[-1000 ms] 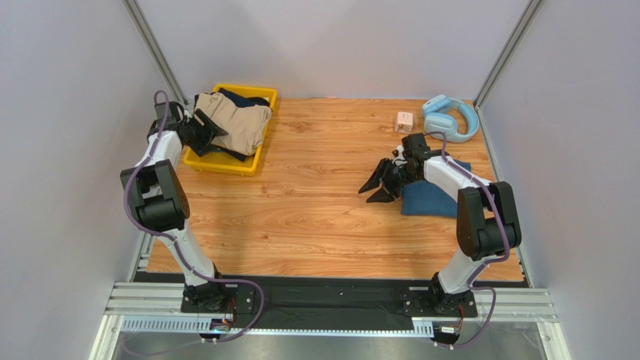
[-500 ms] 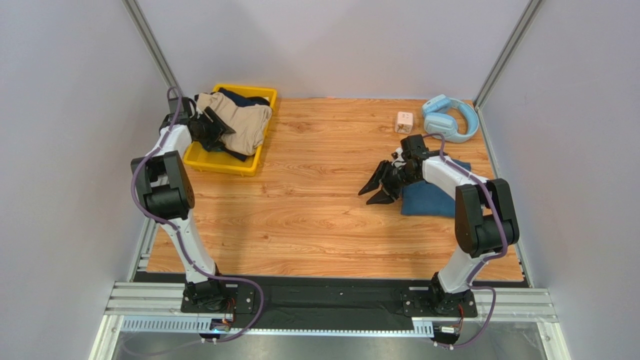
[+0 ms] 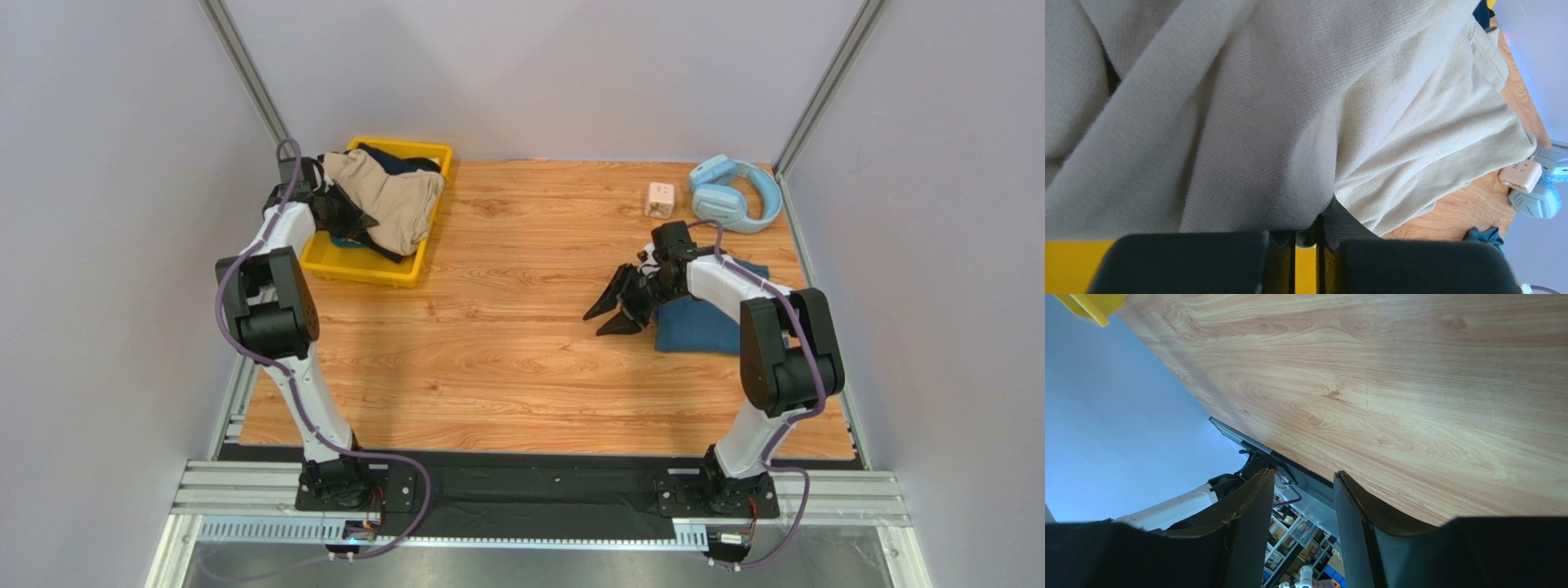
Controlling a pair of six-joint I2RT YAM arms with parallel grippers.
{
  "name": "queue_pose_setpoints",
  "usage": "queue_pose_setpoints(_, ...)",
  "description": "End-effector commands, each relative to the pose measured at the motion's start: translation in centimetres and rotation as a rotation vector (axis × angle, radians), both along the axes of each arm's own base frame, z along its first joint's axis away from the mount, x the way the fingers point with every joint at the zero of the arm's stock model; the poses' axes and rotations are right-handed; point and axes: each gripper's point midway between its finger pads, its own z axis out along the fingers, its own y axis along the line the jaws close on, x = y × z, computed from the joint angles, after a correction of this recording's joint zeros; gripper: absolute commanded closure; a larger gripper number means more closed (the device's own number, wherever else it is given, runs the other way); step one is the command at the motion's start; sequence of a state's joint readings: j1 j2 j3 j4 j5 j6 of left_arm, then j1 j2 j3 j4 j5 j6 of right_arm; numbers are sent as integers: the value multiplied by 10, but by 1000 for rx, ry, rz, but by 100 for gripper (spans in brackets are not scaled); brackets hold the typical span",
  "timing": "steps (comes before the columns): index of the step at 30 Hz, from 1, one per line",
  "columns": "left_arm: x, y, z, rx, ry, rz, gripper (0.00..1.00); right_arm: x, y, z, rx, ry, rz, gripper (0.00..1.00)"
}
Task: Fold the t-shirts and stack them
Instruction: Grab crumpled tshirt from bin with the left arm, then move the tshirt to the center of the board
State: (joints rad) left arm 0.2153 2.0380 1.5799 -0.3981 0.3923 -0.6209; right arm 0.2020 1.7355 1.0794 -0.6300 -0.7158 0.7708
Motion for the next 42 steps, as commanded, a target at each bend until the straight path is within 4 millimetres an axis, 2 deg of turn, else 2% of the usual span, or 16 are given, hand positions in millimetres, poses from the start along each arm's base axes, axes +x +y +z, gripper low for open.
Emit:
queue_pose_setpoints(1,6,-12,75,54,-169,-50,100,1,5,10,18,-33,1,53)
queue_pose_setpoints(5,6,-23,156,29,-335,-72,100,3,6,9,17,-40,2,53)
queue_pose_setpoints(10,-14,-57,270,-45,-589,-177,100,14,8,19,26,-75,7,53)
queue_pose_setpoints(12,-29,-62,296,-75,-638,-163,100,20,11,25,39,-85,12,53)
queue_pose_setpoints(15,-49,-80,312,-128,-661,-205,100,31,12,32,38,-107,15,53)
queue_pose_setpoints(18,-73,-106,295,-154,-594,-273,100,47,9,42,20,-141,5,53)
queue_pose_setpoints(19,-80,-115,271,-173,-535,-288,100,52,7,45,16,-153,-3,54)
queue_pose_setpoints(21,-102,-144,260,-190,-511,-343,100,62,5,53,7,-183,-15,53)
queue_pose_setpoints(22,-109,-151,233,-203,-455,-350,100,72,3,60,5,-209,-26,53)
queue_pose_setpoints(27,-176,-258,159,-283,-271,-618,100,96,-14,77,-6,-256,-86,54)
queue_pose_setpoints(28,-188,-268,137,-291,-216,-633,100,101,-22,81,-8,-268,-105,54)
queue_pose_setpoints(30,-206,-296,121,-313,-186,-679,100,107,-35,84,-23,-282,-137,54)
queue_pose_setpoints(36,-246,-316,32,-299,99,-733,100,99,-70,76,-88,-279,-166,49)
queue_pose_setpoints(39,-263,-310,9,-274,203,-759,74,86,-72,66,-89,-256,-130,47)
queue_pose_setpoints(40,-265,-308,12,-262,195,-762,53,82,-72,62,-87,-252,-113,46)
queue_pose_setpoints(42,-269,-296,8,-194,217,-746,33,71,-68,52,-70,-219,-97,46)
